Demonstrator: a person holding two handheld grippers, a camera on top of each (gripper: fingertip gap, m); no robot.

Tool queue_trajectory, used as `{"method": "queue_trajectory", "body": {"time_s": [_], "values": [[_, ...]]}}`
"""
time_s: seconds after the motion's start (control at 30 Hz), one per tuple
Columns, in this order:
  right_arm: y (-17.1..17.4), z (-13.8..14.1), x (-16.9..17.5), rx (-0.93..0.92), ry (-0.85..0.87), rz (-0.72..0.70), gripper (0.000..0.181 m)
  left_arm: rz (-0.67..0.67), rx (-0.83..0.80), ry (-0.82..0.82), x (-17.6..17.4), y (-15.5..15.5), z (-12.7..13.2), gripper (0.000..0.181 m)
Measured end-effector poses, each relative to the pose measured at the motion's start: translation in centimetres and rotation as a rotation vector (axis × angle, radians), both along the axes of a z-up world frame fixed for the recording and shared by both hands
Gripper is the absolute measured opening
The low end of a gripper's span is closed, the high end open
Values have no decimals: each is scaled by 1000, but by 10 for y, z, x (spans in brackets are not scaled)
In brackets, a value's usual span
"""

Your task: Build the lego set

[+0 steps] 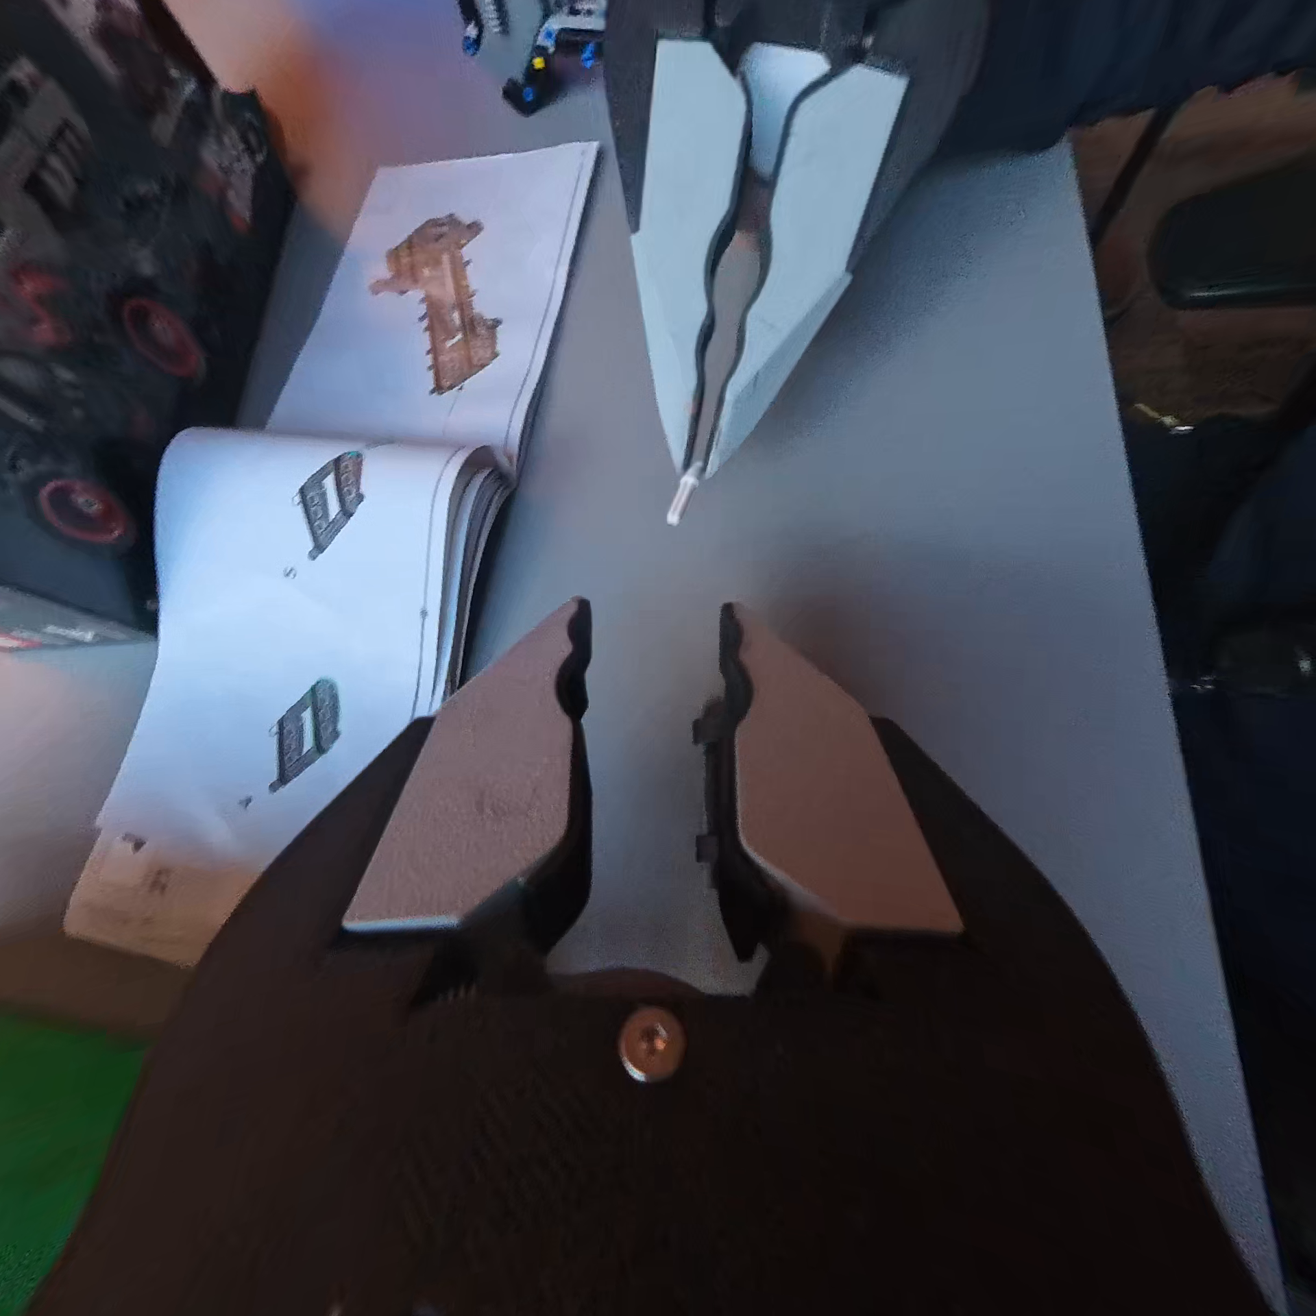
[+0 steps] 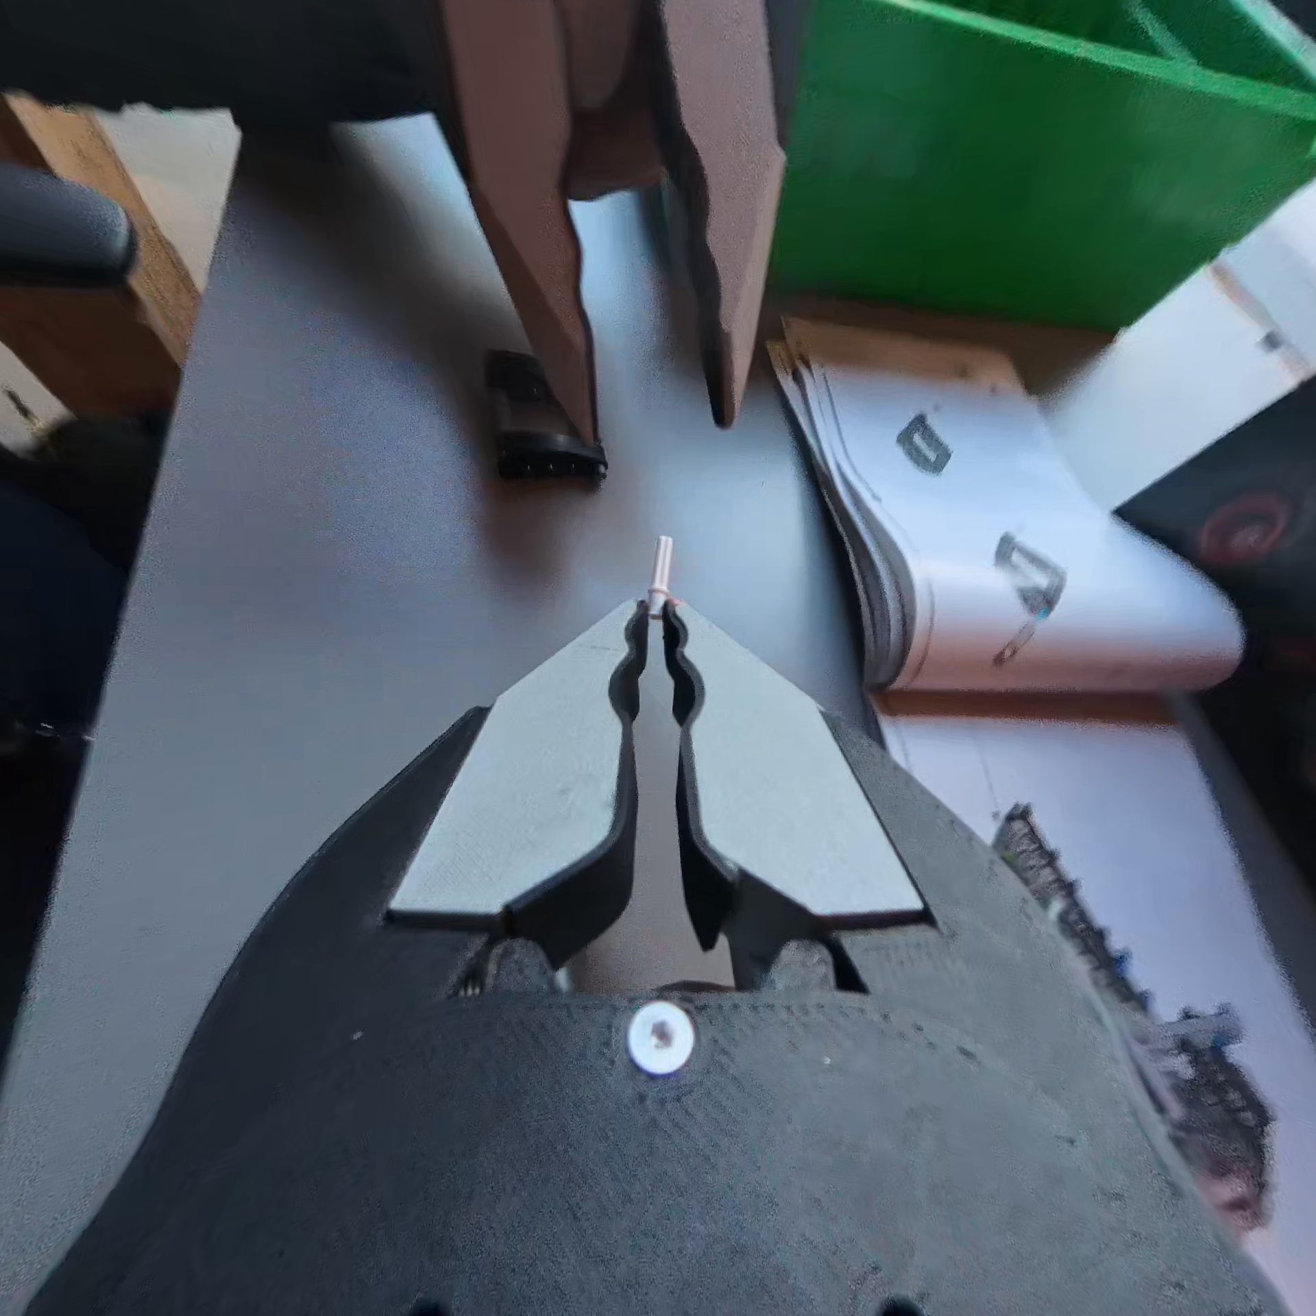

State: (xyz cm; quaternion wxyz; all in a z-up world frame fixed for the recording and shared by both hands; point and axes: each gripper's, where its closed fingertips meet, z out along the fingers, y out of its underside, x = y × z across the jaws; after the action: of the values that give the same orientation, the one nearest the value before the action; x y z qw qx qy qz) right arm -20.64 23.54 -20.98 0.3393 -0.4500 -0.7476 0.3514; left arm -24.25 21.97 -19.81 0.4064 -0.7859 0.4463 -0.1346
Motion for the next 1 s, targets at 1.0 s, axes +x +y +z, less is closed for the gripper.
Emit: {"method": "queue_trajectory", "body": {"time_s": [1.0], "values": [[-28,20,-25,19,121,124,2,-90,189,-66,17,-8,4,0]]}}
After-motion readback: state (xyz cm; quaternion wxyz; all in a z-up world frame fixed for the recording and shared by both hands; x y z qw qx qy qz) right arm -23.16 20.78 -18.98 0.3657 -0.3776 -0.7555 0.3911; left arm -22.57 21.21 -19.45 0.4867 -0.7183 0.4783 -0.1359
